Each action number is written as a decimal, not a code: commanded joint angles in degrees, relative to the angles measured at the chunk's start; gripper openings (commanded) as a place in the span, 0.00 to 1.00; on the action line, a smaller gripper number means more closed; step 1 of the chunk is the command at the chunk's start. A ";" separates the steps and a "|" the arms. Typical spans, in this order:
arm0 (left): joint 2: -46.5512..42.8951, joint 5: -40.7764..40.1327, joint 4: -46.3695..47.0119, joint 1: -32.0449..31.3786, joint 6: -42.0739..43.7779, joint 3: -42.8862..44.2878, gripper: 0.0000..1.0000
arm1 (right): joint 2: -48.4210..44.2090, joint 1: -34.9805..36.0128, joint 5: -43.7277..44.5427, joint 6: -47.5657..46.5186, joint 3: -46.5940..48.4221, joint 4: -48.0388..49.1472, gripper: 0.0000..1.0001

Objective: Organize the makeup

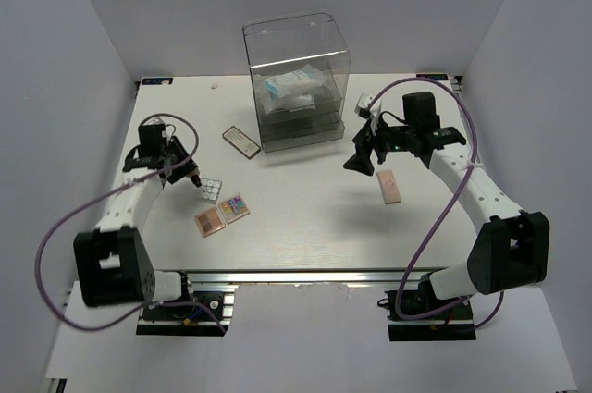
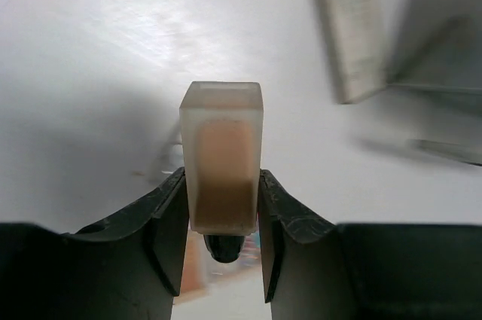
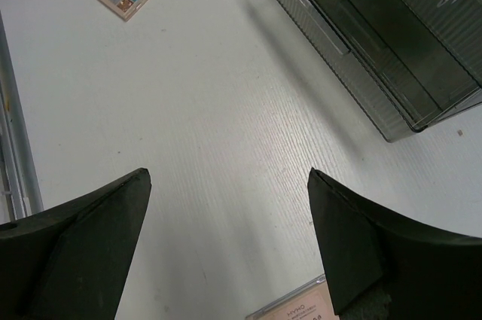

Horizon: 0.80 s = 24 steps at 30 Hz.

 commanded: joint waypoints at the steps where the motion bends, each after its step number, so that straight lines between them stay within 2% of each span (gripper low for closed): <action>1: -9.97 11.50 9.28 -1.21 -17.62 -3.11 0.09 | -2.19 -0.50 -0.89 1.79 -0.91 3.65 0.89; 2: -11.98 13.45 13.73 -2.86 -24.88 -6.17 0.08 | -2.37 -0.76 -0.54 2.57 -1.43 4.79 0.89; 4: -13.58 14.96 17.63 -6.55 -31.68 -8.65 0.06 | -2.55 -1.12 -0.37 3.37 -1.70 5.94 0.89; 5: -14.28 13.83 20.86 -11.79 -38.16 -9.53 0.05 | -2.63 -1.38 -0.19 3.89 -1.87 6.64 0.89; 7: -15.69 10.50 24.22 -17.00 -45.39 -12.43 0.02 | -2.72 -2.08 -0.01 5.65 -2.05 8.48 0.89; 8: -16.04 5.95 27.72 -22.25 -52.48 -13.48 0.01 | -2.81 -2.35 -0.10 6.09 -2.05 8.93 0.89; 10: -16.40 1.10 31.69 -26.68 -59.54 -16.12 0.00 | -2.99 -2.87 -0.01 7.24 -2.14 10.07 0.89; 11: -16.14 -4.84 34.23 -30.44 -65.15 -16.48 0.00 | -3.07 -3.14 -0.01 7.50 -2.23 10.34 0.89; 14: -12.72 -14.70 36.27 -35.99 -72.64 -14.73 0.00 | -3.86 -4.10 0.07 8.47 -2.75 11.47 0.89; 17: -6.57 -19.39 37.07 -38.47 -79.34 -10.25 0.00 | -4.92 -5.59 0.34 9.00 -3.46 12.44 0.89; 19: -3.06 -20.37 37.77 -39.00 -80.58 -5.70 0.00 | -5.79 -6.21 0.34 9.26 -4.16 12.80 0.90; 24: 7.93 -22.13 31.80 -39.62 -86.90 4.25 0.00 | -7.64 -7.97 0.34 10.05 -5.83 13.68 0.89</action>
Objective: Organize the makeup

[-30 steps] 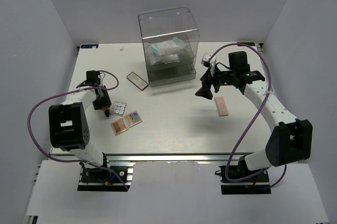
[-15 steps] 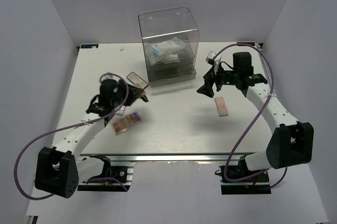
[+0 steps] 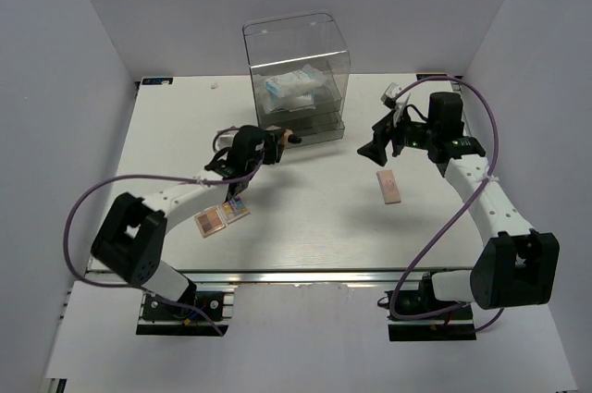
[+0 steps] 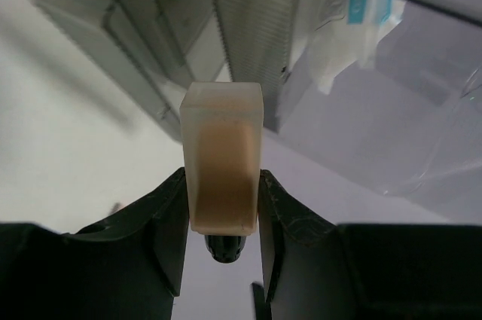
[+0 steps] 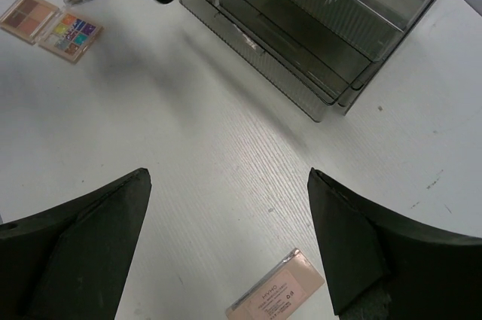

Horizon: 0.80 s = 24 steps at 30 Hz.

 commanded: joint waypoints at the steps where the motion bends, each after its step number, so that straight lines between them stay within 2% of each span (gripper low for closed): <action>1: 3.48 -4.77 0.73 -0.41 -8.26 6.75 0.00 | -2.40 -1.07 -0.45 1.44 -1.41 2.90 0.89; 3: 6.38 -5.21 1.18 -0.50 -9.59 9.39 0.00 | -3.19 -1.68 -0.54 1.62 -2.03 2.99 0.89; 7: 11.04 -4.78 -6.97 -0.50 -11.96 16.94 0.00 | -3.98 -2.38 -0.54 1.70 -3.09 3.17 0.89; 11: 14.56 -3.81 -6.38 -0.41 -12.93 19.94 0.00 | -3.98 -2.91 -0.71 1.88 -3.18 3.34 0.89; 13: 16.32 -3.72 -7.08 -0.41 -13.02 21.70 0.03 | -3.98 -3.00 -0.80 1.88 -3.18 3.25 0.89; 16: 17.90 -3.63 -6.56 -0.23 -12.94 23.11 0.14 | -3.98 -3.09 -0.89 1.71 -3.00 3.34 0.89; 17: 18.17 -3.46 -6.47 -0.15 -12.94 23.37 0.21 | -3.81 -3.09 -0.89 1.70 -3.00 3.34 0.89; 20: 19.05 -2.76 -5.50 0.29 -12.50 23.90 0.30 | -3.72 -3.18 -0.98 1.62 -2.91 3.25 0.89; 21: 19.23 -2.58 -5.50 0.47 -12.32 23.99 0.39 | -3.72 -3.18 -0.98 1.53 -2.91 3.25 0.89; 24: 19.32 -2.05 -5.50 0.73 -11.44 24.34 0.50 | -3.63 -3.18 -1.15 1.44 -2.91 3.25 0.89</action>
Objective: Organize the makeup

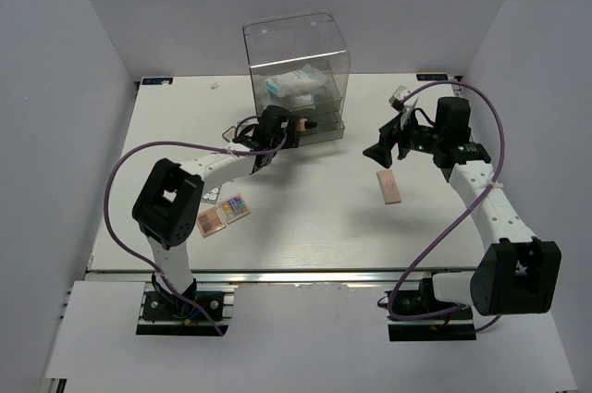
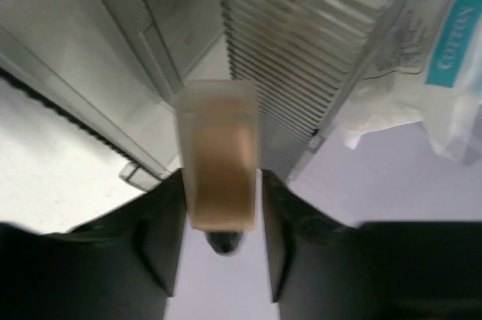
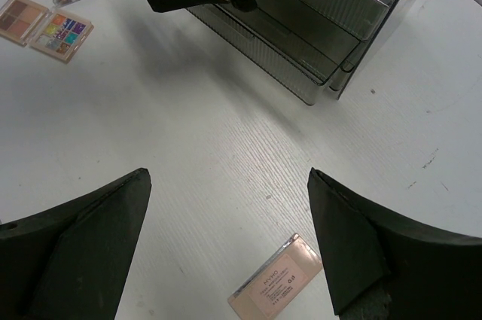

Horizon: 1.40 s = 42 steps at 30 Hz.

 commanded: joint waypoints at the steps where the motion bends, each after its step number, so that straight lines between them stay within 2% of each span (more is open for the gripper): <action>1: -1.16 -0.61 2.41 1.21 -1.98 3.07 0.55 | -1.03 -0.38 -1.22 0.11 0.13 2.12 0.89; 2: -1.34 -0.61 2.41 1.22 -1.89 2.98 0.57 | -0.86 -0.38 -1.22 0.02 0.21 2.12 0.89; 3: -1.52 -0.43 2.59 1.22 -1.71 2.81 0.63 | -0.85 -0.38 -1.30 0.02 0.30 2.12 0.89; 7: -2.22 0.00 4.24 1.30 -1.54 1.84 0.66 | -0.50 -0.38 -1.92 -0.33 0.65 1.86 0.90; 10: -3.01 0.27 4.52 1.22 -1.01 1.14 0.66 | -0.15 -0.38 -2.97 -1.82 0.91 0.81 0.89; 13: -4.50 0.88 5.22 1.30 0.65 0.44 0.63 | 0.20 -0.38 -6.47 -7.52 1.44 -2.96 0.89; 16: -7.04 1.32 5.75 1.22 5.22 -0.35 0.53 | 0.46 -0.20 -10.87 -16.48 1.44 -7.62 0.88; 17: -7.84 1.93 5.84 1.22 6.54 -0.62 0.45 | 0.72 -0.12 -11.58 -18.59 1.36 -8.68 0.88; 19: -10.46 2.29 7.59 1.22 10.58 -2.63 0.36 | 0.90 0.23 -12.73 -24.75 1.18 -10.71 0.84; 20: -11.44 3.34 8.38 1.22 11.64 -3.60 0.25 | 0.99 0.50 -12.90 -26.51 1.01 -11.85 0.83; 21: -12.23 3.78 9.95 1.30 14.08 -5.44 0.19 | 1.08 0.76 -12.82 -28.00 0.74 -12.21 0.81; 24: -15.48 5.01 11.55 1.13 20.67 -7.21 0.01 | 1.87 2.17 -11.86 -31.35 0.74 -12.38 0.71; 27: -18.82 6.42 13.38 1.13 25.86 -10.01 0.00 | 3.18 4.36 -9.93 -34.25 1.79 -13.17 0.56; 28: -19.96 6.68 14.62 1.22 26.93 -12.98 0.00 | 3.88 6.02 -8.96 -34.95 2.32 -13.35 0.44; 29: -22.32 7.03 15.76 1.13 28.33 -14.40 0.00 | 4.24 6.82 -8.08 -37.14 2.58 -13.53 0.38; 30: -23.48 7.21 17.16 1.22 31.30 -15.55 0.00 | 4.50 8.83 -6.07 -38.29 2.76 -13.79 0.24; 32: -27.07 7.30 16.92 1.22 37.62 -18.02 0.00 | 5.21 10.77 -3.86 -41.36 2.59 -13.27 0.10; 34: -29.19 6.52 14.21 1.13 41.77 -18.37 0.00 | 5.65 13.93 -0.70 -44.00 2.15 -11.95 0.01; 36: -32.00 5.81 9.13 1.22 49.13 -17.67 0.01 | 5.82 16.92 2.19 -48.47 1.01 -10.72 0.00; 40: -38.07 1.52 2.33 1.22 56.37 -19.16 0.07 | 8.97 20.36 5.28 -51.92 1.09 -7.03 0.00; 42: -41.14 0.10 0.66 1.13 59.27 -22.13 0.17 | 10.74 21.76 6.94 -51.84 2.58 -6.06 0.00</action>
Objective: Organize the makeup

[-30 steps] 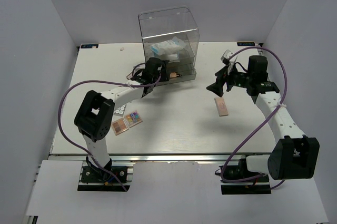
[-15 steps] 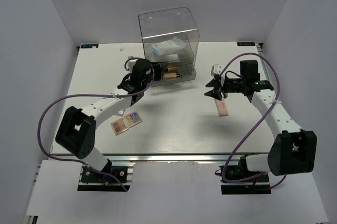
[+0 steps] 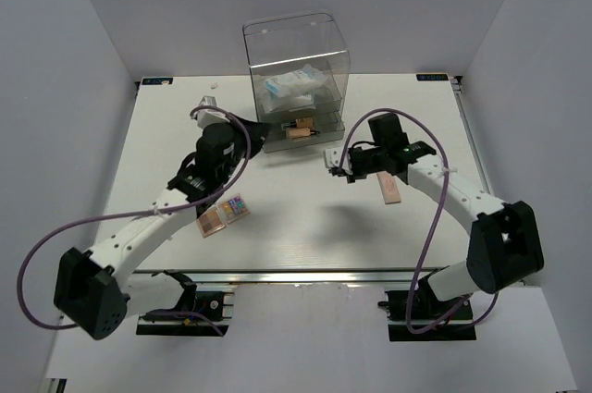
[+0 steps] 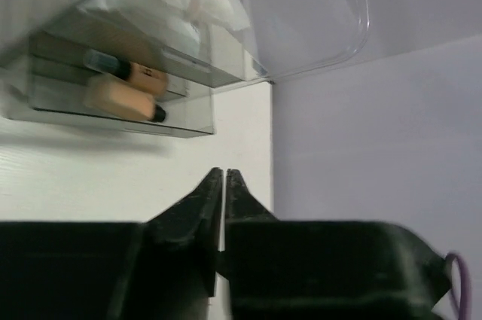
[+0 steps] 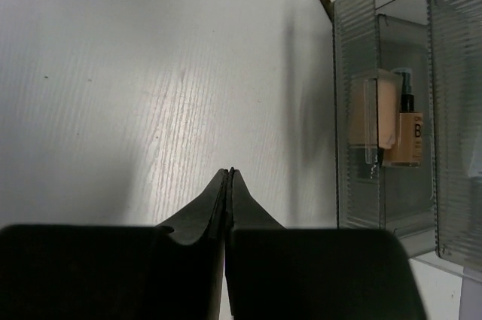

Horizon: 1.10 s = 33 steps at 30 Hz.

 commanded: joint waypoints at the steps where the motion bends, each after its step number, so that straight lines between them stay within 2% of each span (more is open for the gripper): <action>1: -8.18 -5.30 -5.86 -0.05 9.75 -3.81 0.23 | 4.25 1.90 4.70 -3.82 2.56 4.54 0.00; 2: -9.60 -6.01 -6.99 0.04 9.93 -4.78 0.34 | 5.05 2.43 5.58 -3.82 2.92 5.33 0.00; 4: -13.98 -7.50 -8.66 -0.05 10.99 -6.98 0.43 | 7.41 3.57 8.39 -4.16 3.44 7.53 0.00; 6: -16.72 -10.58 -12.53 0.12 11.34 -8.03 0.51 | 9.27 4.27 10.67 -4.43 4.49 10.17 0.00; 9: -21.65 -13.91 -17.54 0.12 11.34 -9.00 0.55 | 13.22 4.80 13.75 -4.43 6.52 11.66 0.00; 14: -27.98 -16.73 -23.25 0.12 7.75 -12.25 0.56 | 18.23 5.07 17.01 -3.73 10.03 15.44 0.00; 18: -31.23 -17.09 -24.14 0.21 5.46 -14.63 0.56 | 21.83 5.68 18.33 -2.76 12.67 16.67 0.00; 25: -30.37 -16.91 -24.23 0.21 4.57 -15.34 0.57 | 27.11 7.35 20.70 -1.10 16.54 18.60 0.00; 29: -29.48 -16.83 -24.15 0.21 4.57 -15.24 0.58 | 30.28 7.88 25.52 2.15 20.39 21.68 0.00; 32: -28.96 -16.65 -23.53 0.12 4.31 -15.60 0.58 | 32.74 7.97 27.73 4.35 23.04 22.12 0.05; 33: -28.87 -16.56 -23.27 0.21 4.31 -15.77 0.58 | 33.70 7.97 28.26 4.62 24.35 23.52 0.13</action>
